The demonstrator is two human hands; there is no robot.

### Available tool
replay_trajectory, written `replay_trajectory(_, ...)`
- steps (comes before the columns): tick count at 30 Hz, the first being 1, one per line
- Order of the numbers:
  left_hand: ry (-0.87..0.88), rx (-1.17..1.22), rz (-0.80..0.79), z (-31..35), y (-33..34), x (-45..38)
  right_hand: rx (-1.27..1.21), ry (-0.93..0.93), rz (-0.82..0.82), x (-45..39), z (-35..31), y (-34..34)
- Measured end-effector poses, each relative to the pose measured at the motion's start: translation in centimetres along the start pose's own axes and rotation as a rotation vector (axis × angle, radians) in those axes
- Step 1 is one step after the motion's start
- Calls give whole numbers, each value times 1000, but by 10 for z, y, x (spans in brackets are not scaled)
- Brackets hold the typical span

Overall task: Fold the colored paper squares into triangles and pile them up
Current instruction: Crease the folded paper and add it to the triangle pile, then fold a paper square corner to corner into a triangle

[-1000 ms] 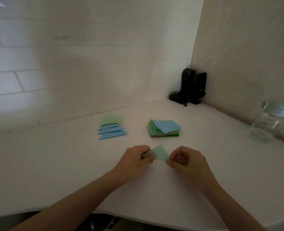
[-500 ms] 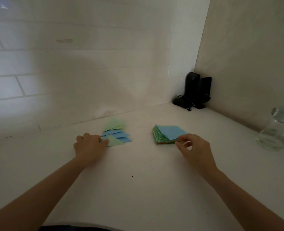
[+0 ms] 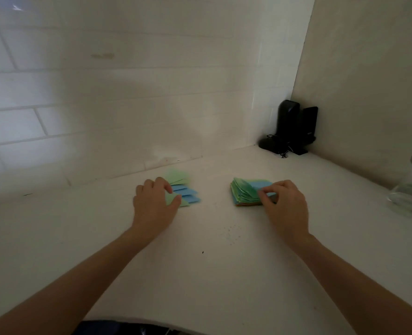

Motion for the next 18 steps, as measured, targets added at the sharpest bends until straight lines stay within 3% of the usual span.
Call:
replay_trajectory(3, 296, 211, -52, 49, 2, 28, 20, -89, 74, 9, -13, -35)
replay_trajectory(9, 753, 227, -279, 131, 32, 111, 178, -357, -43, 75, -43, -53)
replay_trajectory(12, 738, 249, -388, 132, 58, 126, 215, -371, -176, 95, -36, -37)
replay_trajectory(18, 646, 255, -365, 126, 67, 116, 21, -222, -368, 98, -15, -22)
Point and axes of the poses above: each hand's wrist, its own x-axis away from the middle knuckle, its own y-axis out of the palm, z = x × y, the point moved 9 cm from there along -x, towards the middle knuckle, and after that the axes turned 1 degree about x, right-handed, at the moved point
